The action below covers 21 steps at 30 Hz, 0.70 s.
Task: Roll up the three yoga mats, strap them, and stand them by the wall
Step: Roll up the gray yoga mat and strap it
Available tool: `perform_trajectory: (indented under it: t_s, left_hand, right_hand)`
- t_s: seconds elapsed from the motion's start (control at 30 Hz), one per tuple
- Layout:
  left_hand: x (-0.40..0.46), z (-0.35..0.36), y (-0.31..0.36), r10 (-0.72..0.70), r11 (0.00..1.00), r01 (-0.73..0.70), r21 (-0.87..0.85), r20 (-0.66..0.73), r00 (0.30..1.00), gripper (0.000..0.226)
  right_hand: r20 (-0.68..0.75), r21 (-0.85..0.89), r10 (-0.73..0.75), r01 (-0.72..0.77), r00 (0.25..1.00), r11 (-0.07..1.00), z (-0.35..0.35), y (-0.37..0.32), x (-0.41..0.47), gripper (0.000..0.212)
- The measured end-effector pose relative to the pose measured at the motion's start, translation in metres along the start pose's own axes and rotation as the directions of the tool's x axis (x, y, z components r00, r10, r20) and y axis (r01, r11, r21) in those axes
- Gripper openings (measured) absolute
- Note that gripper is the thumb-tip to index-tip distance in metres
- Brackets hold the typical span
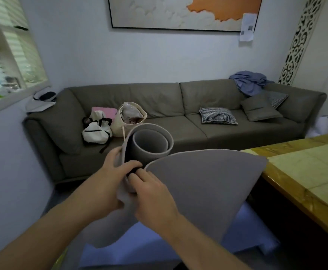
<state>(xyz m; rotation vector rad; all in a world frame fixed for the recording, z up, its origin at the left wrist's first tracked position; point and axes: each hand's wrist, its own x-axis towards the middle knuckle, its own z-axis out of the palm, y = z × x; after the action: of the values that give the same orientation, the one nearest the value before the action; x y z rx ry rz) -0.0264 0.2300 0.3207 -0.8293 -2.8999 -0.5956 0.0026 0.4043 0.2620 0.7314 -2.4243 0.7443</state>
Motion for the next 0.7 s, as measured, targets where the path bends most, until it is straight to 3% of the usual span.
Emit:
perform_trajectory:
  t_s: [0.07, 0.1, 0.17, 0.23, 0.33, 0.43, 0.47, 0.5, 0.57, 0.63, 0.7]
  left_hand:
    - [-0.006, 0.017, -0.012, -0.04, 0.999, 0.042, 0.021, -0.108, 0.993, 0.065]
    - [-0.01, 0.022, -0.017, -0.07, 0.997, 0.073, 0.01, -0.173, 0.982, 0.054]
    - [-0.017, 0.029, -0.026, -0.157, 0.987, 0.156, -0.027, -0.303, 0.94, 0.051]
    - [-0.024, 0.025, -0.033, -0.222, 0.975, 0.194, -0.109, -0.428, 0.876, 0.056]
    - [-0.023, 0.019, -0.059, -0.291, 0.956, 0.227, -0.183, -0.547, 0.785, 0.059]
    - [-0.013, 0.015, -0.087, -0.326, 0.943, 0.223, -0.248, -0.541, 0.775, 0.058]
    - [-0.009, 0.016, -0.09, -0.321, 0.943, 0.209, -0.259, -0.543, 0.776, 0.057]
    - [-0.005, 0.017, -0.089, -0.319, 0.942, 0.196, -0.273, -0.544, 0.776, 0.058]
    - [0.006, 0.024, -0.087, -0.345, 0.93, 0.198, -0.31, -0.551, 0.76, 0.057]
    - [0.021, 0.032, -0.092, -0.438, 0.891, 0.272, -0.364, -0.528, 0.727, 0.05]
    - [0.039, 0.035, -0.113, -0.495, 0.855, 0.329, -0.401, -0.444, 0.747, 0.038]
  right_hand:
    - [0.062, 0.041, -0.029, 0.026, 0.998, 0.999, 0.004, -0.003, -0.012, 0.037]
    - [0.094, 0.051, -0.019, 0.014, 0.995, 0.999, 0.003, -0.003, -0.016, 0.042]
    - [0.131, 0.029, 0.102, -0.107, 0.986, 0.994, -0.004, 0.007, -0.025, 0.064]
    - [0.055, -0.069, 0.289, -0.285, 0.956, 0.956, -0.022, 0.031, -0.033, 0.084]
    - [-0.005, -0.243, 0.571, -0.555, 0.821, 0.796, -0.056, 0.102, -0.052, 0.104]
    - [0.027, -0.297, 0.777, -0.737, 0.629, 0.607, -0.087, 0.178, -0.084, 0.124]
    - [0.041, -0.285, 0.808, -0.768, 0.588, 0.573, -0.096, 0.195, -0.092, 0.12]
    - [0.072, -0.279, 0.821, -0.779, 0.566, 0.561, -0.102, 0.21, -0.097, 0.102]
    - [0.08, -0.307, 0.813, -0.762, 0.576, 0.57, -0.108, 0.223, -0.099, 0.05]
    - [0.001, -0.32, 0.776, -0.735, 0.631, 0.598, -0.103, 0.225, -0.099, 0.042]
    - [-0.125, -0.309, 0.673, -0.674, 0.729, 0.671, -0.097, 0.215, -0.094, 0.043]
